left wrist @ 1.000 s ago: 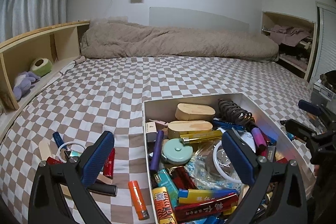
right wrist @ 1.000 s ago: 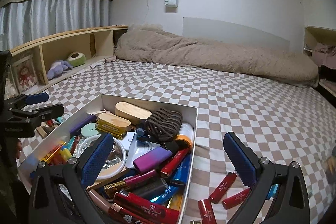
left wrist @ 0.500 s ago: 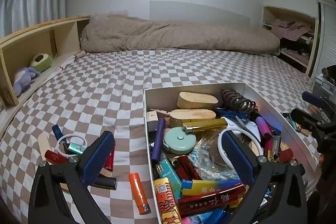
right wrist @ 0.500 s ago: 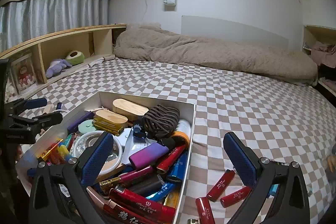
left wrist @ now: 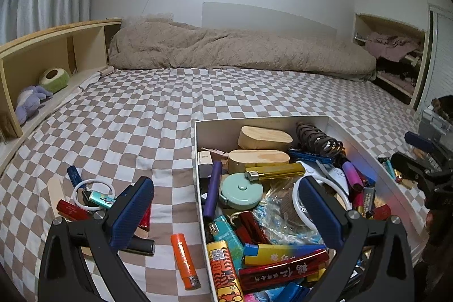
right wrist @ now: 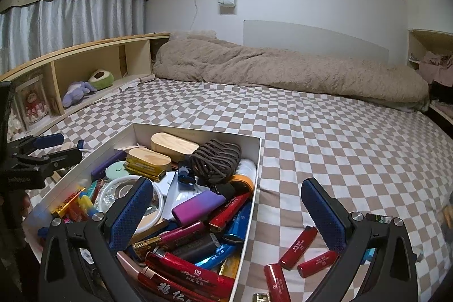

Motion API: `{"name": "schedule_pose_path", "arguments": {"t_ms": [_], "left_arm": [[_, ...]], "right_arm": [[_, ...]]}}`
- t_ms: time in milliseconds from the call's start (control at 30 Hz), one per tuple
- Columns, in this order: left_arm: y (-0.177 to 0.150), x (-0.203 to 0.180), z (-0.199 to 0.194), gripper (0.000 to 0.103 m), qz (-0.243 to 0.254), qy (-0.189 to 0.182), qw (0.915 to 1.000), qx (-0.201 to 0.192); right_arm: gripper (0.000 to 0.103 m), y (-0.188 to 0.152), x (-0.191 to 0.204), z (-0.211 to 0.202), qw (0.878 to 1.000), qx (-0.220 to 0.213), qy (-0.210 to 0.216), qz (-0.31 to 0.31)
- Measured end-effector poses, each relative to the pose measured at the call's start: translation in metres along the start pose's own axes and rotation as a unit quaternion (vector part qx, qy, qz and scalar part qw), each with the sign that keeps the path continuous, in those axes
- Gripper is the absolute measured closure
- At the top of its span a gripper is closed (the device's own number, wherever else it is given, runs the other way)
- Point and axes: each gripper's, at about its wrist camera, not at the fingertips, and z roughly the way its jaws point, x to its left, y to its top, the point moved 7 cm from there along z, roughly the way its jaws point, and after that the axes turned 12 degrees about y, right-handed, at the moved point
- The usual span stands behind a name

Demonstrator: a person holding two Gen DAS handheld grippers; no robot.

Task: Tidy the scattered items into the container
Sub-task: 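Move both tools back from the box toward the remaining lighters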

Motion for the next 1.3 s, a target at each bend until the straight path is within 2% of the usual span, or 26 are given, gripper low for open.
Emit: {"name": "schedule_pose_path", "arguments": {"t_ms": [267, 600, 900, 1100, 1300], "left_arm": [[0.007, 0.013, -0.005, 0.0, -0.024, 0.009, 0.9996, -0.014], [0.01, 0.032, -0.002, 0.0, -0.034, 0.035, 0.9987, -0.017], [0.01, 0.046, 0.004, 0.0, -0.038, 0.05, 0.9979, -0.013], [0.008, 0.049, 0.01, 0.0, -0.037, 0.055, 0.9978, -0.005], [0.01, 0.051, 0.009, 0.0, -0.032, 0.053, 0.998, -0.005]], "right_arm": [[0.0, 0.002, -0.024, -0.011, 1.0, -0.011, -0.015, 0.022], [0.0, -0.004, -0.071, -0.028, 0.996, -0.013, -0.068, 0.051], [0.0, -0.025, -0.113, -0.03, 0.991, 0.024, -0.12, 0.058], [0.0, -0.041, -0.126, -0.026, 0.99, 0.049, -0.131, 0.035], [0.0, -0.058, -0.142, -0.015, 0.986, 0.086, -0.135, 0.05]]}}
